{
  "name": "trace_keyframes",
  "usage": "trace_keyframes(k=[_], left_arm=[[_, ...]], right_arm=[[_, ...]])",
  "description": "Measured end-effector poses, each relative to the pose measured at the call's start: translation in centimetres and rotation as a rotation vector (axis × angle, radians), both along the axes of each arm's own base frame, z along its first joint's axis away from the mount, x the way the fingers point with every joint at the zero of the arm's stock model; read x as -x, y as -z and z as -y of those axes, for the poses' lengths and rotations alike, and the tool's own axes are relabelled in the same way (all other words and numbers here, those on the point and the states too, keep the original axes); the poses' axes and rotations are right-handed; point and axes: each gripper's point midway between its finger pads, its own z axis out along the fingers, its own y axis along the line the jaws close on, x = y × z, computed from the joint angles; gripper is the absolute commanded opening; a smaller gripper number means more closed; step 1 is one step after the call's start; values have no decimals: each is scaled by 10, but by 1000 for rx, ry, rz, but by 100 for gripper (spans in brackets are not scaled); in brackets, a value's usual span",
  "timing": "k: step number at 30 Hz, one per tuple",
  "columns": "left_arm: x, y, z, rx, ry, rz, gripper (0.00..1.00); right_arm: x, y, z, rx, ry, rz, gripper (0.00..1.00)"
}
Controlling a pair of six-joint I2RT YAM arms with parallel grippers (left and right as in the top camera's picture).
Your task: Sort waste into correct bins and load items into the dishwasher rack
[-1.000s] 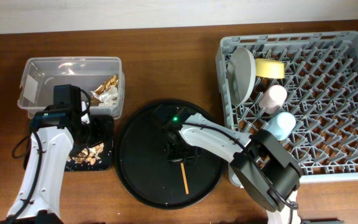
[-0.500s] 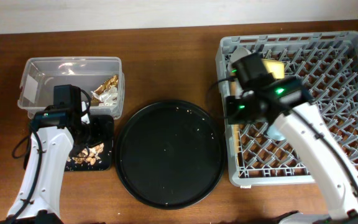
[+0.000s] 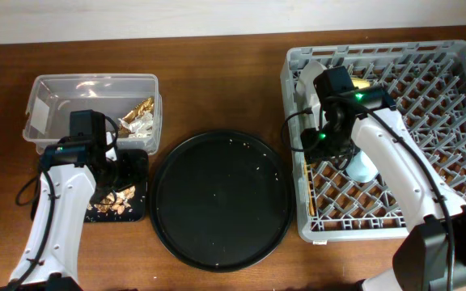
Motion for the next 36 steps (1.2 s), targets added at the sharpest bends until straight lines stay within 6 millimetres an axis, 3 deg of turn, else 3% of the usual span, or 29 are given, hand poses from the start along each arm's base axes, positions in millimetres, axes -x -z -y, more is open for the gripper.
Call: trace_keyframes(k=[3,4,6,8,10,13,16,19,20,25,30,33,36], left_arm=[[-1,0,1,3,1,3,87],[-3,-1,2,12,7,14,91],[-9,-2,7,18,39,41,94],[-20,-5,20,19,117,85,97],[-23,-6,36,17,204,104,98],[-11,-3,61,17,342,67,99],[6,0,70,18,406,6,99],[15,-3,70,13,421,-10,99],[18,-6,68,5,421,9,99],[36,-32,63,-26,419,187,99],[60,-78,59,-55,407,517,99],[74,-111,57,-68,398,699,99],[85,-129,56,-76,392,802,99]], right_arm=[[-1,-6,4,-7,17,20,63],[-3,-13,8,-15,34,45,69],[-7,-29,18,-49,75,103,70],[-7,-48,33,-113,125,158,70],[-3,-54,41,-157,145,162,70],[9,-53,49,-195,171,108,70],[14,-53,45,-217,154,87,76],[17,-51,42,-220,138,104,94],[22,-50,40,-219,130,122,99],[38,-57,27,-206,48,352,99],[73,-76,24,-211,2,597,99],[90,-80,27,-209,1,650,99],[97,-86,28,-209,0,685,99]])
